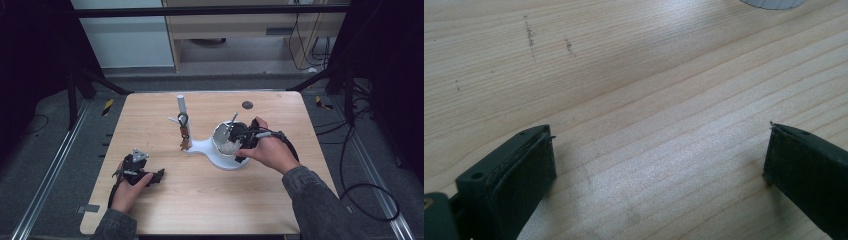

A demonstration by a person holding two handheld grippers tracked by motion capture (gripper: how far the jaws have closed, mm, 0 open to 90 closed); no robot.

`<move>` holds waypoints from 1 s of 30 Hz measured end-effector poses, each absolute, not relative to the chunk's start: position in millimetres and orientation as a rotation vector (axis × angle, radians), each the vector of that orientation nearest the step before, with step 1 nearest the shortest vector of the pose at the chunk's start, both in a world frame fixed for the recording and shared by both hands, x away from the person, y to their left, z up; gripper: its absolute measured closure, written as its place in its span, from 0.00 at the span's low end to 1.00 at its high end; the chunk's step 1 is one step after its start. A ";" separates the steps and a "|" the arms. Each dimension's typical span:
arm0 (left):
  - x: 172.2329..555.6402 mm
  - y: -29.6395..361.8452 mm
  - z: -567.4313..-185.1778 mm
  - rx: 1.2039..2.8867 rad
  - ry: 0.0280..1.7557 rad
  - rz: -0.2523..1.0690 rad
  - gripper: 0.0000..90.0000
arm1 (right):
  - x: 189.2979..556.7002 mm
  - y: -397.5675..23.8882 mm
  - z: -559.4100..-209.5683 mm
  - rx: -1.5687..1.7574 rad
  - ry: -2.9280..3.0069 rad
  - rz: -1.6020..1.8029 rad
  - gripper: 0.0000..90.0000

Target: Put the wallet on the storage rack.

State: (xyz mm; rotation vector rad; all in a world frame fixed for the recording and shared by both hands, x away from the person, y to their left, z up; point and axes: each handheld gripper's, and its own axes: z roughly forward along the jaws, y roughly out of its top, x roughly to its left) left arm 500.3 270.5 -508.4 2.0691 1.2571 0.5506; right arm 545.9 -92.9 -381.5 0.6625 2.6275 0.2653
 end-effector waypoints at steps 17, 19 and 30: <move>500.3 270.5 -508.4 2.070 1.257 0.550 0.00 | 534.6 -106.4 -368.9 0.662 2.602 0.351 0.07; 500.3 270.5 -508.4 2.070 1.257 0.550 0.00 | 533.8 -109.6 -368.4 0.658 2.592 0.352 0.07; 500.3 270.2 -508.4 2.070 1.257 0.550 0.00 | 525.6 -125.1 -368.4 0.638 2.550 0.383 0.07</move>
